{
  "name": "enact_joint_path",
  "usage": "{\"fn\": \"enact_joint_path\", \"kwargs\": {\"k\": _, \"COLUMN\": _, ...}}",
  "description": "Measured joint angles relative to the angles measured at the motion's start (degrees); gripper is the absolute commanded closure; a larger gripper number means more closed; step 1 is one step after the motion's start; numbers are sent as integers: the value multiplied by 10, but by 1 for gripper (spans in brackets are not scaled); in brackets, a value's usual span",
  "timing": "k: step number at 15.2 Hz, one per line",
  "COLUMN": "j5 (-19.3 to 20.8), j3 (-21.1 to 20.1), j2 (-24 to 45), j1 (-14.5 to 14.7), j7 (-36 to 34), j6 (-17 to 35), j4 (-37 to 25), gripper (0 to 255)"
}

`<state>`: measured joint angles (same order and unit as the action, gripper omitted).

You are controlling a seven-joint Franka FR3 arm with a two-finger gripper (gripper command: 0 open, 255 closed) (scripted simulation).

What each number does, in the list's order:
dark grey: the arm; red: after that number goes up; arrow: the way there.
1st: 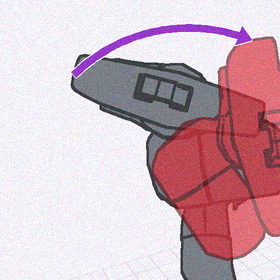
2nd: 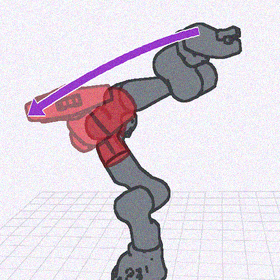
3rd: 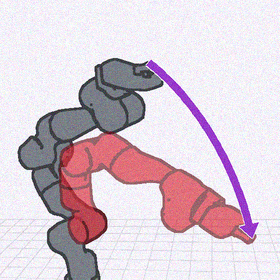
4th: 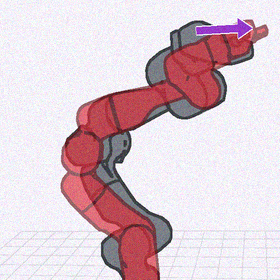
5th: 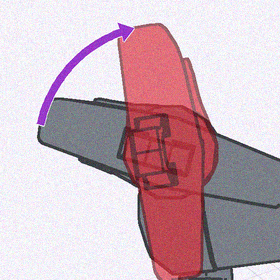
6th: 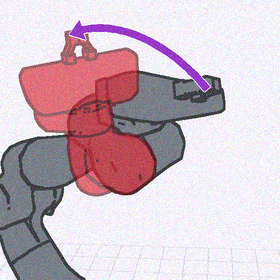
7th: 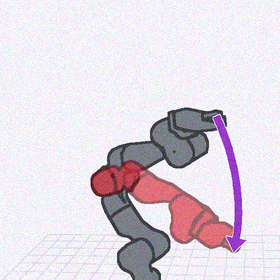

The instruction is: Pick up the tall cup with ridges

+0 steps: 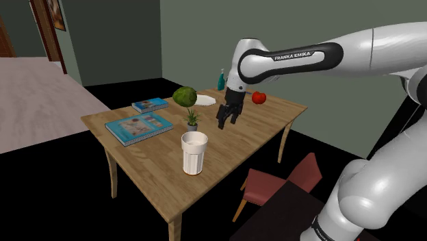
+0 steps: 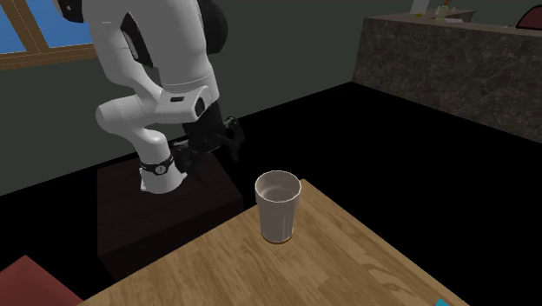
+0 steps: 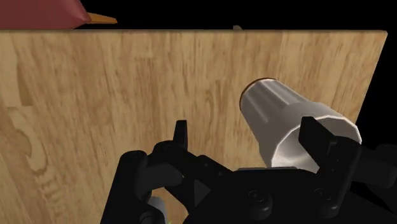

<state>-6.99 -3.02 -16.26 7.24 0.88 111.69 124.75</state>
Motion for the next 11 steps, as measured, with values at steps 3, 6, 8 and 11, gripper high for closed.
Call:
{"fn": "enact_joint_path", "kwargs": {"k": 3, "j5": 3, "j3": -13, "j2": 62, "j1": 11, "j7": 5, "j6": 19, "j4": -40, "gripper": 0}}
{"fn": "enact_joint_path", "kwargs": {"k": 6, "j5": 10, "j3": -24, "j2": 123, "j1": 21, "j7": 10, "j6": 26, "j4": -93, "gripper": 0}}
{"fn": "enact_joint_path", "kwargs": {"k": 8, "j5": 17, "j3": -33, "j2": 168, "j1": 29, "j7": 10, "j6": 33, "j4": -129, "gripper": 0}}
{"fn": "enact_joint_path", "kwargs": {"k": 11, "j5": 19, "j3": -35, "j2": 185, "j1": 31, "j7": 14, "j6": 45, "j4": -133, "gripper": 0}}
